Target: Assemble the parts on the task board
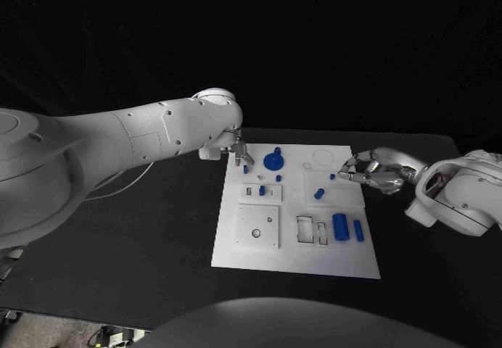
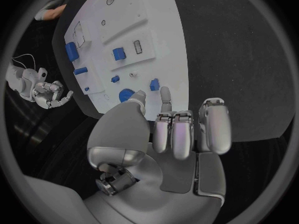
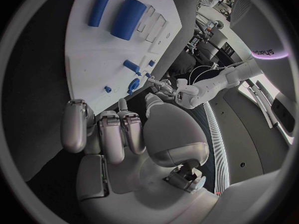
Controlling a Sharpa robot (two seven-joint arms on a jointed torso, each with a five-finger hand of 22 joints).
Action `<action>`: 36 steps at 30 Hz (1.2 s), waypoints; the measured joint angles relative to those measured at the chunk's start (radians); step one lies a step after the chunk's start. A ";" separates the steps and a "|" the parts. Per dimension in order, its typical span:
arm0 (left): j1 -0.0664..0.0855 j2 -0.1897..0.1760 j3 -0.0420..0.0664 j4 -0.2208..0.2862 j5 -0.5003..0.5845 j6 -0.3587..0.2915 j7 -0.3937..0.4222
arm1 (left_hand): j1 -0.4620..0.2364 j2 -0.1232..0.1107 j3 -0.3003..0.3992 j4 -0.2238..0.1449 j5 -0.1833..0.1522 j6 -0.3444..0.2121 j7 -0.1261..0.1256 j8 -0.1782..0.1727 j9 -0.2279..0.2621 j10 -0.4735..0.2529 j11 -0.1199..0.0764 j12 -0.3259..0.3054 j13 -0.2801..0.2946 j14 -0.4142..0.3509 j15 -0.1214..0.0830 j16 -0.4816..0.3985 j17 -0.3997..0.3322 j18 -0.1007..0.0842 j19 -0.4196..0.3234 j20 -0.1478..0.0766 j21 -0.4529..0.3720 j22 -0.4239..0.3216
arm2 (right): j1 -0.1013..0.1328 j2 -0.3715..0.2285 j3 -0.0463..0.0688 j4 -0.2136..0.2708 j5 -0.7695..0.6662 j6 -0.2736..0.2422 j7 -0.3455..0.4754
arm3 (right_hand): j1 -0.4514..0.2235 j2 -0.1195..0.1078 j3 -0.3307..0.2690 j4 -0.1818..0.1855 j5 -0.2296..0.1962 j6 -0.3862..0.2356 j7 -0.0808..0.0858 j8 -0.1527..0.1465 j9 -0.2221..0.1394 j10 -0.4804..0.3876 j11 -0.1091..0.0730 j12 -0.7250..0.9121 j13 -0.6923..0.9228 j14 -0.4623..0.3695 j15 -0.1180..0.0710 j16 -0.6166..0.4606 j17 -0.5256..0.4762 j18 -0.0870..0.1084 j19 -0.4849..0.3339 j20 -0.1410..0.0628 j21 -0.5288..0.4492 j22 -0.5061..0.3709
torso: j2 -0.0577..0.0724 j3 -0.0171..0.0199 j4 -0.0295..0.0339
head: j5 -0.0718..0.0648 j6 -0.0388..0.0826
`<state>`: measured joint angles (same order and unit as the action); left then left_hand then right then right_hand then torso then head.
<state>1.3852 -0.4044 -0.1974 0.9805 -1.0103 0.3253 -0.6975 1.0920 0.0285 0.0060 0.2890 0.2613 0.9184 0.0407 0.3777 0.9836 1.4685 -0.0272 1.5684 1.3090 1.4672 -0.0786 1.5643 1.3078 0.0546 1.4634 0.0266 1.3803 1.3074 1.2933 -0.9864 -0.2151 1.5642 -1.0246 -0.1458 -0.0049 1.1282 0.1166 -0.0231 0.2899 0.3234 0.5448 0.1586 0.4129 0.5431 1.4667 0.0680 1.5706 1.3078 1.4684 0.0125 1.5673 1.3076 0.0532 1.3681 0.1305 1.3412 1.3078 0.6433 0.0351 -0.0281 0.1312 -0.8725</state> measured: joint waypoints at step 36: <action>-0.019 0.023 0.000 -0.030 0.019 -0.013 0.001 | 0.122 0.006 0.016 -0.010 0.120 0.006 -0.006 0.000 0.000 0.000 -0.007 0.000 0.000 0.000 -0.007 0.000 0.000 0.000 0.000 0.000 -0.009 0.000 | 0.000 -0.009 0.000 0.004 0.000 0.007 -0.006 | 0.000 0.000 -0.003 -0.003 0.004 0.000 0.000 0.000 -0.001 0.000 0.000 0.000 0.000 0.000 0.000 0.000 0.000 0.000 0.000 0.000 0.000 0.000 | 0.000 -0.0003 0.0004 | -0.005 0.000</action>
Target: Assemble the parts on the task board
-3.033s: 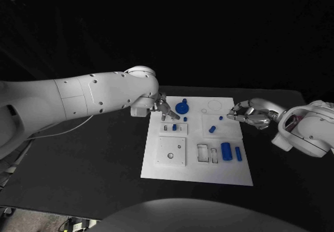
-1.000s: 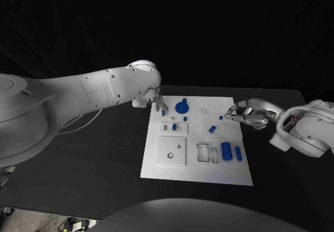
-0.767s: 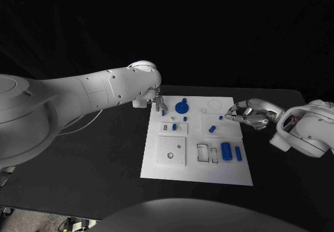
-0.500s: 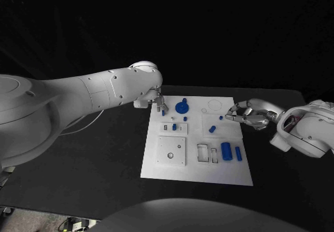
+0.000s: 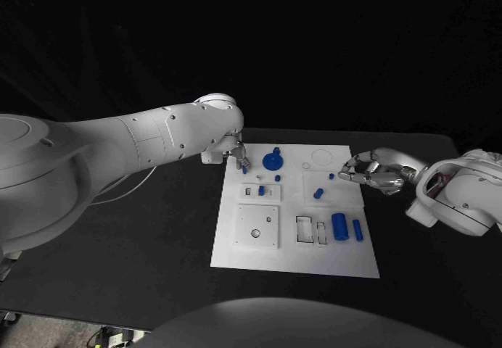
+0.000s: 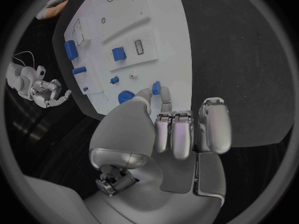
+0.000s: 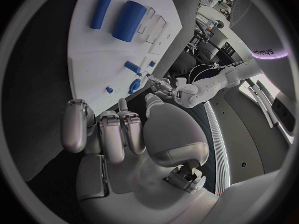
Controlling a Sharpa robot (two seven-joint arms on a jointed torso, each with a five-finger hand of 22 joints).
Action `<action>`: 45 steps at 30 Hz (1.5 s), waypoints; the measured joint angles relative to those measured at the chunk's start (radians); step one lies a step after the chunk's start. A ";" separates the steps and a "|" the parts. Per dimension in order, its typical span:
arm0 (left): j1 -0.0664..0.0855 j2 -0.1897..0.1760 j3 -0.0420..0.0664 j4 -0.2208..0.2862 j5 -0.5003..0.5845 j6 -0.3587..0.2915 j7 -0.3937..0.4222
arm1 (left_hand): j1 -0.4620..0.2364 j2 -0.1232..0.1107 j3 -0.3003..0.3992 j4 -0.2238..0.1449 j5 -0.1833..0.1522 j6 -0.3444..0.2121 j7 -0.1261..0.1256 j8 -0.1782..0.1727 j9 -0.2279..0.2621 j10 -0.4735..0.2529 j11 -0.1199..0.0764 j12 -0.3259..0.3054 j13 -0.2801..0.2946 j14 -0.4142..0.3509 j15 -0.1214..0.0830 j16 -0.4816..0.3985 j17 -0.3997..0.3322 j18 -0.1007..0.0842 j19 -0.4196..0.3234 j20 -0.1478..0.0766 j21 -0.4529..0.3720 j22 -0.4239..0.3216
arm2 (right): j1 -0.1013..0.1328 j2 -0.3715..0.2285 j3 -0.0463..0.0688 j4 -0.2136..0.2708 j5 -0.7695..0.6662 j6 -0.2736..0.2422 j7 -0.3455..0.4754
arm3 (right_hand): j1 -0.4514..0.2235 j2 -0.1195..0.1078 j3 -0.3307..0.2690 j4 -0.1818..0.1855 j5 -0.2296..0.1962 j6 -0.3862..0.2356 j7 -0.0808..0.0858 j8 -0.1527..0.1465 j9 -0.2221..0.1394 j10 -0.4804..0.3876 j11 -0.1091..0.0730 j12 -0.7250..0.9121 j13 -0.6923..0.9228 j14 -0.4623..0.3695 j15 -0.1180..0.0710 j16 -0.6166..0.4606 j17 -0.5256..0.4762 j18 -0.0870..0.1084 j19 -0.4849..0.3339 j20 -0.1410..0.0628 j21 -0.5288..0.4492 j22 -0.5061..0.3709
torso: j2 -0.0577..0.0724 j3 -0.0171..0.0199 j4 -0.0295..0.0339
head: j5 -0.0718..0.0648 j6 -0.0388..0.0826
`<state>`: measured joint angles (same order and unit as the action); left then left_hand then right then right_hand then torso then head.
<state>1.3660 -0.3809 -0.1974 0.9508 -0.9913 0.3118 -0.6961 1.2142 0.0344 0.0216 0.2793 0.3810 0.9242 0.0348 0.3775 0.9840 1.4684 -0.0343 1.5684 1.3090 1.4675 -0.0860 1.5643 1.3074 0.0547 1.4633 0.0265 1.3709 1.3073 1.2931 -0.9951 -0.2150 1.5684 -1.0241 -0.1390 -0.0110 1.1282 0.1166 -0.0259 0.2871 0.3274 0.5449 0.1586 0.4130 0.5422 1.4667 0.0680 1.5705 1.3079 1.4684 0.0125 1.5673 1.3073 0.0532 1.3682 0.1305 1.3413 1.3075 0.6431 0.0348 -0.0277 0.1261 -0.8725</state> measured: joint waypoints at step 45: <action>0.029 -0.157 0.007 0.290 0.033 -0.058 0.000 | 0.130 -0.053 0.237 0.001 -0.045 0.030 -0.012 0.020 0.000 -0.003 -0.018 0.000 0.000 0.000 -0.014 0.000 0.001 0.000 0.000 -0.014 -0.016 0.000 | -0.001 -0.005 0.000 -0.005 0.000 0.003 -0.010 | 0.000 0.000 -0.003 -0.003 0.009 0.000 0.000 0.000 -0.002 0.000 0.000 0.000 0.000 -0.004 0.004 0.000 0.000 0.000 -0.004 0.004 -0.011 0.000 | -0.002 0.0012 0.0011 | -0.001 0.000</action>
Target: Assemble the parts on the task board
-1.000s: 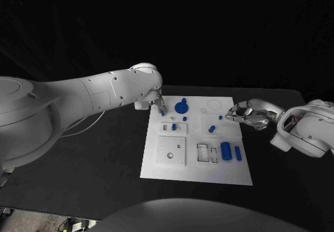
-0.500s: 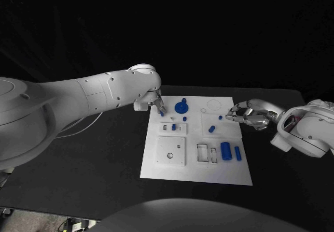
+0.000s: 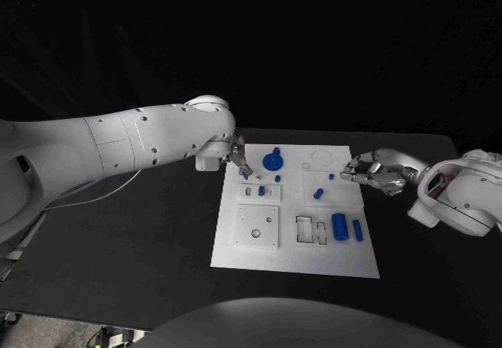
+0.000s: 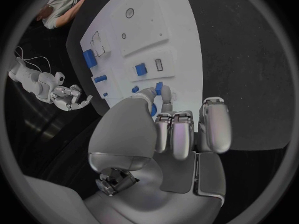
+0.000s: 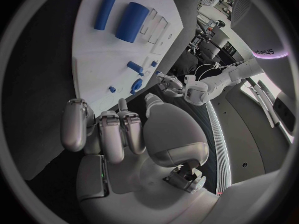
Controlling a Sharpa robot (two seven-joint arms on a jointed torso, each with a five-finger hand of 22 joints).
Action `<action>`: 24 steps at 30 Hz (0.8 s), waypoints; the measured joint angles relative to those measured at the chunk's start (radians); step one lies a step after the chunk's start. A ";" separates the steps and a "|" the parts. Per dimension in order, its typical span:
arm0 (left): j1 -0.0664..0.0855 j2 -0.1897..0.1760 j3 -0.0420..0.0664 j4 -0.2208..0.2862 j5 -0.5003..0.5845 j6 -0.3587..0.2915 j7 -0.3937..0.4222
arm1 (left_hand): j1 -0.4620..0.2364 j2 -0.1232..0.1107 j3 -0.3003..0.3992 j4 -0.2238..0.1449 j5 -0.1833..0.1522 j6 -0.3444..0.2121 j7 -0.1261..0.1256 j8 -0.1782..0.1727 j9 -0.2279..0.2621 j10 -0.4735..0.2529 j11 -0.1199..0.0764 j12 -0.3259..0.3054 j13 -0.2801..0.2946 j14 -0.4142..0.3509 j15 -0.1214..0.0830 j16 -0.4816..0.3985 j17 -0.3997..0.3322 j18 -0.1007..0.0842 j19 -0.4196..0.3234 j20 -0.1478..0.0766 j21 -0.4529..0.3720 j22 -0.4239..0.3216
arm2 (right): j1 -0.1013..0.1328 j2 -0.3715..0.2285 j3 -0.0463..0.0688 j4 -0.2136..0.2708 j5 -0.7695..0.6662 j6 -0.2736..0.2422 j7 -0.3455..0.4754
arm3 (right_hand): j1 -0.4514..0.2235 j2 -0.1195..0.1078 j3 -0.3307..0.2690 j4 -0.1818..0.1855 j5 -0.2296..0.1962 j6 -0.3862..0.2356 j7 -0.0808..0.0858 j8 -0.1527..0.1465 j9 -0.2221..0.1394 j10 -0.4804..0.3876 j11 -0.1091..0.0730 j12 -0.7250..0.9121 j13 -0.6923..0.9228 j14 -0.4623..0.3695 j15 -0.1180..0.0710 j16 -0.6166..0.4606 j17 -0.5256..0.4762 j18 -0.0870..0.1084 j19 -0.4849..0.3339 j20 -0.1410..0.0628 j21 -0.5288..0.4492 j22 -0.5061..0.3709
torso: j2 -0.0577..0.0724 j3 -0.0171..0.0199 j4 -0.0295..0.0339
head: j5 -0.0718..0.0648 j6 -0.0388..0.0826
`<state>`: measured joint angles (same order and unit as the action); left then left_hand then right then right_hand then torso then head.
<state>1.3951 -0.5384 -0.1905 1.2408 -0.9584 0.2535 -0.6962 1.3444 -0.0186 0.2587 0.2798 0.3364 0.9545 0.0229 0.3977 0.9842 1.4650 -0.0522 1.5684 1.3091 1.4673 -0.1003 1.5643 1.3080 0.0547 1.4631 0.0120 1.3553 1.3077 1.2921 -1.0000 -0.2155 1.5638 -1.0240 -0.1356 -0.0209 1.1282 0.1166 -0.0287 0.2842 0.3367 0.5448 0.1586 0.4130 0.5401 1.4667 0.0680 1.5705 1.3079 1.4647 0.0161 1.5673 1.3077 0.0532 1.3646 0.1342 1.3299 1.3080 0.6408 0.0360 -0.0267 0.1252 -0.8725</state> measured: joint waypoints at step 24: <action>-0.008 -0.027 -0.029 0.088 0.039 -0.026 -0.001 | -0.007 -0.007 0.012 0.001 -0.004 0.000 0.000 0.002 -0.001 0.000 0.000 0.000 0.000 0.000 0.000 0.000 0.000 0.000 0.000 0.000 -0.010 0.000 | -0.006 0.000 0.000 -0.001 0.000 0.002 -0.003 | 0.004 0.004 0.000 0.000 0.000 0.000 0.000 0.000 -0.001 0.000 0.000 0.000 0.000 0.000 0.000 0.000 0.000 0.000 -0.004 -0.004 0.000 0.000 | 0.002 -0.0007 -0.0002 | 0.009 0.000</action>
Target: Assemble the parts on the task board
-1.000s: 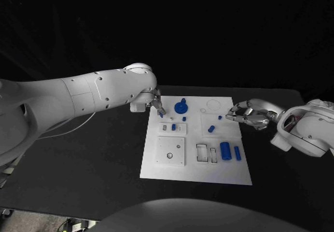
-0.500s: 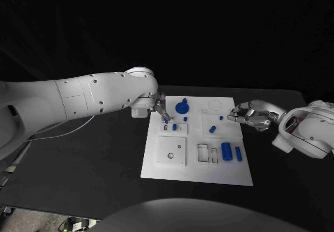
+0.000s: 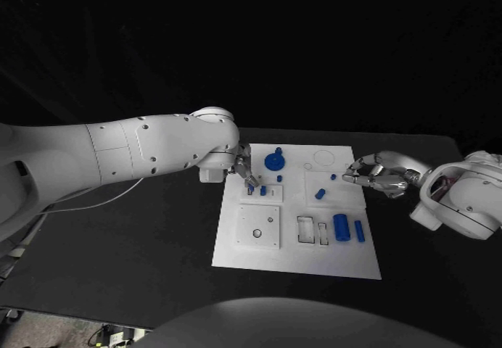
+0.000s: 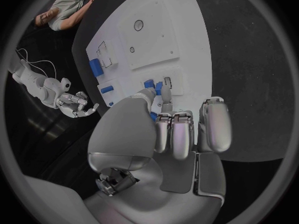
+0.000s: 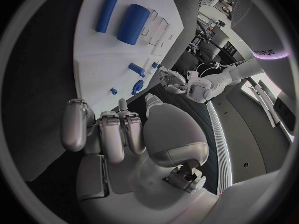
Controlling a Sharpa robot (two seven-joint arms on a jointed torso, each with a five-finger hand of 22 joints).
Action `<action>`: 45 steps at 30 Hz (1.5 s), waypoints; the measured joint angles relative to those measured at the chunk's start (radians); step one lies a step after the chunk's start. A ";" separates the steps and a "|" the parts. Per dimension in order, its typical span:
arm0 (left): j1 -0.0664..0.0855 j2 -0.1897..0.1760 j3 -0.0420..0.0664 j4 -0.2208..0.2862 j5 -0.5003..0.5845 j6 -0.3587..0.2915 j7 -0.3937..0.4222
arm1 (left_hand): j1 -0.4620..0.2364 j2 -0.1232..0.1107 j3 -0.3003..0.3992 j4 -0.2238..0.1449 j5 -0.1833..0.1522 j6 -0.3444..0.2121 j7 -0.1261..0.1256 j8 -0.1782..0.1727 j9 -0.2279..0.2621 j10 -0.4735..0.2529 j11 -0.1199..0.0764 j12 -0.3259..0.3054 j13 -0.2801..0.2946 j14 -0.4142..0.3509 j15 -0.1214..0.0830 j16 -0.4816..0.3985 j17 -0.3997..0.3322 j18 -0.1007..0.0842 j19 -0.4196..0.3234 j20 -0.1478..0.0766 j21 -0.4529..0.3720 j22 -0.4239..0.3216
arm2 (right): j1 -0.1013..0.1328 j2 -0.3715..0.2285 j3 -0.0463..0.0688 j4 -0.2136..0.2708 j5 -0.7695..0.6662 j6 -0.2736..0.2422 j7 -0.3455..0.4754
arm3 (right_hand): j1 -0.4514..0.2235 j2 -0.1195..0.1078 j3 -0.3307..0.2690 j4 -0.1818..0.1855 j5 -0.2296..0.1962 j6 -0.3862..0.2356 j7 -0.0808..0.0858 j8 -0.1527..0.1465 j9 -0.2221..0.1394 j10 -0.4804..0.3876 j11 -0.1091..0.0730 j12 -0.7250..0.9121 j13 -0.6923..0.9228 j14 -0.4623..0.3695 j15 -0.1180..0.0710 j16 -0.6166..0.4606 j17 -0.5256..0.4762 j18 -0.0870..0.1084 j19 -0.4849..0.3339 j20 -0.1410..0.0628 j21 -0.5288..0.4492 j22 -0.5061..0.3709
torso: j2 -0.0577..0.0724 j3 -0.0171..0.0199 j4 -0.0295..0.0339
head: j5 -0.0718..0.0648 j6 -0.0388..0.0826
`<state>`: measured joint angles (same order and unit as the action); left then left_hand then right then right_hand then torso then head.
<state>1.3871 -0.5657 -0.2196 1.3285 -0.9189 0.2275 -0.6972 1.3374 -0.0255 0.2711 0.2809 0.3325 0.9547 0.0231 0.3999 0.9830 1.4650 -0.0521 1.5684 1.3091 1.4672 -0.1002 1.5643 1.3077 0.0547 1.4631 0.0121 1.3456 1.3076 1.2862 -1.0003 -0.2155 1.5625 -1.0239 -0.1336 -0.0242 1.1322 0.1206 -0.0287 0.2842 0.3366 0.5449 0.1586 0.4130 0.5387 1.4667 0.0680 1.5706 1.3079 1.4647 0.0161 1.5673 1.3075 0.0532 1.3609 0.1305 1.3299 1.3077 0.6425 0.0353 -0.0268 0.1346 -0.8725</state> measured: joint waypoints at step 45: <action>-0.012 -0.005 -0.009 0.015 -0.082 -0.002 -0.001 | -0.005 -0.005 0.026 -0.001 -0.002 0.002 0.001 -0.003 -0.001 0.000 0.000 0.000 0.000 0.000 0.000 0.000 0.000 0.000 0.000 0.000 -0.010 0.000 | -0.002 -0.007 0.000 0.003 0.000 0.001 -0.002 | 0.000 0.000 0.000 0.000 0.000 0.000 0.000 0.000 -0.001 0.000 0.000 0.000 0.000 0.000 0.000 0.000 0.000 0.000 0.000 0.000 0.000 0.000 | -0.001 0.0008 -0.0005 | -0.001 0.000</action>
<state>1.3747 -0.5707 -0.2282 1.3434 -1.0007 0.2260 -0.6978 1.3327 -0.0301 0.2975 0.2799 0.3307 0.9562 0.0246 0.3971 0.9816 1.4650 -0.0520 1.5684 1.3091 1.4672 -0.1002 1.5643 1.3073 0.0547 1.4631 0.0122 1.3361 1.3073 1.2844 -1.0072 -0.2154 1.5659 -1.0238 -0.1328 -0.0266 1.1322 0.1206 -0.0287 0.2842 0.3366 0.5448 0.1585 0.4130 0.5379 1.4667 0.0680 1.5706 1.3078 1.4648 0.0161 1.5673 1.3080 0.0531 1.3610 0.1305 1.3299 1.3074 0.6415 0.0360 -0.0273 0.1337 -0.8725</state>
